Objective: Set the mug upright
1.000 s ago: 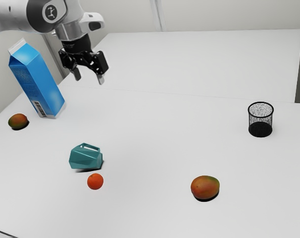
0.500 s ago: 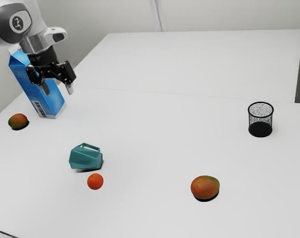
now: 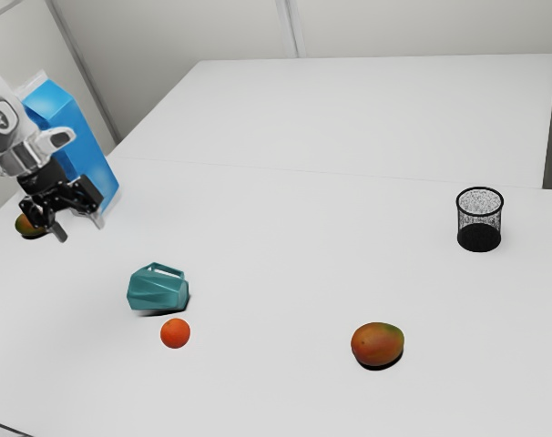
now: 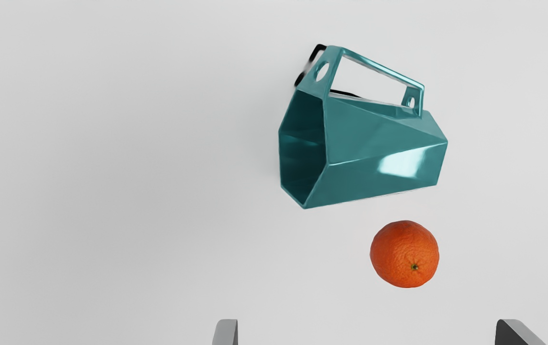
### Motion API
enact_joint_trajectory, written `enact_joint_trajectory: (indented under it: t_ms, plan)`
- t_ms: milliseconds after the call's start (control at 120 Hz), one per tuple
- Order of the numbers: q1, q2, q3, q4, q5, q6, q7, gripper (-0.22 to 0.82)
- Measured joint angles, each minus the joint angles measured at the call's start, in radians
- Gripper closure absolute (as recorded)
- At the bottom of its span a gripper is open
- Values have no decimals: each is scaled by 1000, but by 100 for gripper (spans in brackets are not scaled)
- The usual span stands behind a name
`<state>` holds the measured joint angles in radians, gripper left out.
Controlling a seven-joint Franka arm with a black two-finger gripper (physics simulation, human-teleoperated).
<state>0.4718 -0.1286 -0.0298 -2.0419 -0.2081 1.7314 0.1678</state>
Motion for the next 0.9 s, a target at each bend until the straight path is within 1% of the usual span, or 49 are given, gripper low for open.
enact_joint_trajectory:
  t_ms: [183,375,583,900]
  plan:
    - [69,24,3,-86,-175,76,115,2]
    - [119,56,4,-139,-332,134,244,2]
    - [142,103,4,-182,-475,171,374,2]
    - [168,201,4,-211,-639,188,551,2]
